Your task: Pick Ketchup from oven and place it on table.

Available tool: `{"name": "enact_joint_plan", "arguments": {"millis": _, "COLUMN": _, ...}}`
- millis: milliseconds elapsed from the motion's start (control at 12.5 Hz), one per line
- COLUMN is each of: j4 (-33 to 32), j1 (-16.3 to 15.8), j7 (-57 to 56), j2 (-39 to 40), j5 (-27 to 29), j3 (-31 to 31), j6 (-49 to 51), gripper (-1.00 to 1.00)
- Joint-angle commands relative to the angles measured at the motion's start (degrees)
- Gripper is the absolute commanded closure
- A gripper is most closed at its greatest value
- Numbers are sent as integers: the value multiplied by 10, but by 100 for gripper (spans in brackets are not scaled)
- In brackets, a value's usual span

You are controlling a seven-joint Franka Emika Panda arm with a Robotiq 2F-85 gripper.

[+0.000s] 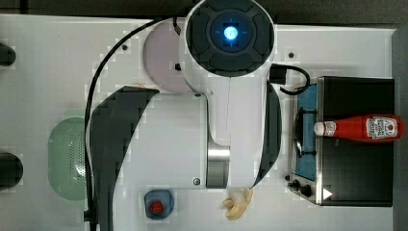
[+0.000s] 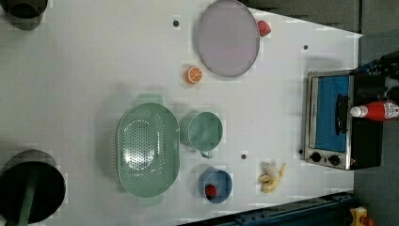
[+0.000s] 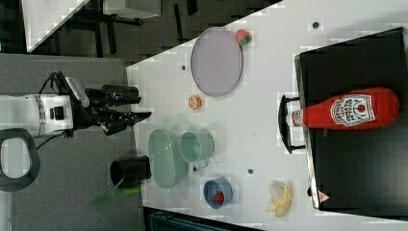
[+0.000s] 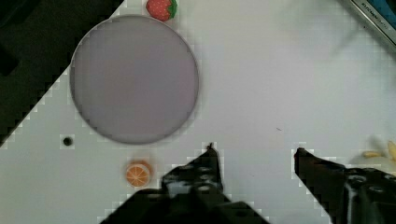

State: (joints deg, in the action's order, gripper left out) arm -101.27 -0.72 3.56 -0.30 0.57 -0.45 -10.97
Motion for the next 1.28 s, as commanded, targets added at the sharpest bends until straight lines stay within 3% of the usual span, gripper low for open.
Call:
{"name": "enact_joint_plan", "arguments": {"millis": 80, "j4": -141, "j1": 15, "j7": -27, "j2": -238, "j5": -2, "j3": -23, "j6": 93, "gripper": -58}}
{"name": "enact_joint_plan", "arguments": {"millis": 240, "j4": -140, "j1": 15, "j7": -27, "j2": -238, "j5": -2, "j3": -24, "j6": 92, "gripper": -99}}
{"name": "enact_joint_plan", "arguments": {"millis": 640, "j4": -140, "j1": 29, "j7": -27, "j2": -222, "j5": -3, "j3": -68, "j6": 26, "gripper": -100}}
{"name": "enact_joint_plan", "arguments": {"millis": 1280, "j4": -132, "j1": 46, "j7": -35, "j2": -113, "j5": -3, "j3": -221, "j6": -41, "gripper": -100}}
